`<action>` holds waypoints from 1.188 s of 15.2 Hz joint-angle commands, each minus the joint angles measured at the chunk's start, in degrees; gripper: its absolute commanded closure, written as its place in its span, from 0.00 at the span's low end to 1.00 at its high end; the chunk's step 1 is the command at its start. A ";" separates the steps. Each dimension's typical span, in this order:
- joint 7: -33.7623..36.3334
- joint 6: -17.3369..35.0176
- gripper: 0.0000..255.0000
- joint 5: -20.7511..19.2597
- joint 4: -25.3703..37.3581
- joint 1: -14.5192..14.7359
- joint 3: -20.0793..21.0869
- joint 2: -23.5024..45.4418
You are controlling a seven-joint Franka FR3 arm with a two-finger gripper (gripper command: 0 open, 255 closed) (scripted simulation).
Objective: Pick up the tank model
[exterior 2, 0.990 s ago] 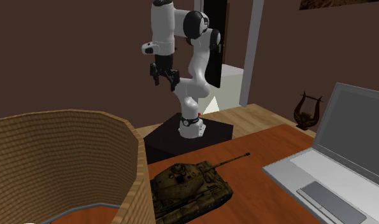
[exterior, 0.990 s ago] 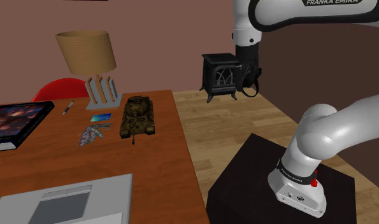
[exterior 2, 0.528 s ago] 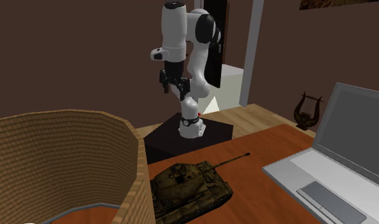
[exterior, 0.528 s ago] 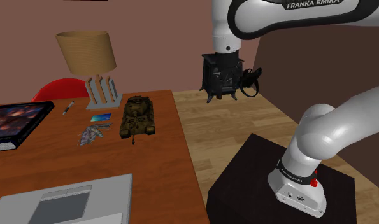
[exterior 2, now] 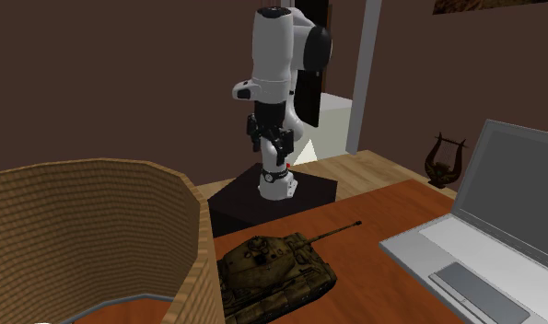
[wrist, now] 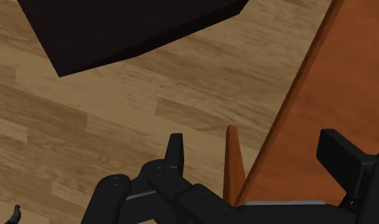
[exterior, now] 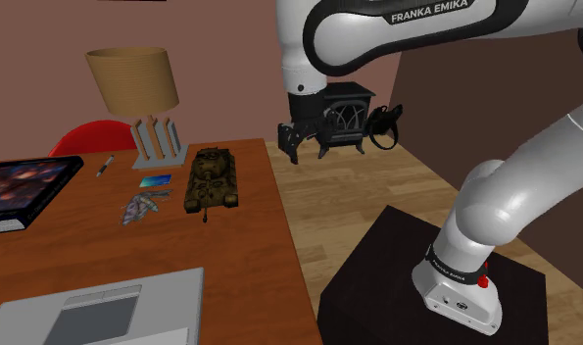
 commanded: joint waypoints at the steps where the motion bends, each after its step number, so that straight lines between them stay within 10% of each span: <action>1: 4.34 1.35 0.00 -0.13 2.98 -0.32 2.23 3.71; 11: 25.87 5.24 0.00 -8.87 21.91 -0.05 10.55 25.97; 18: 39.11 2.12 0.00 -19.17 41.91 6.36 10.80 44.13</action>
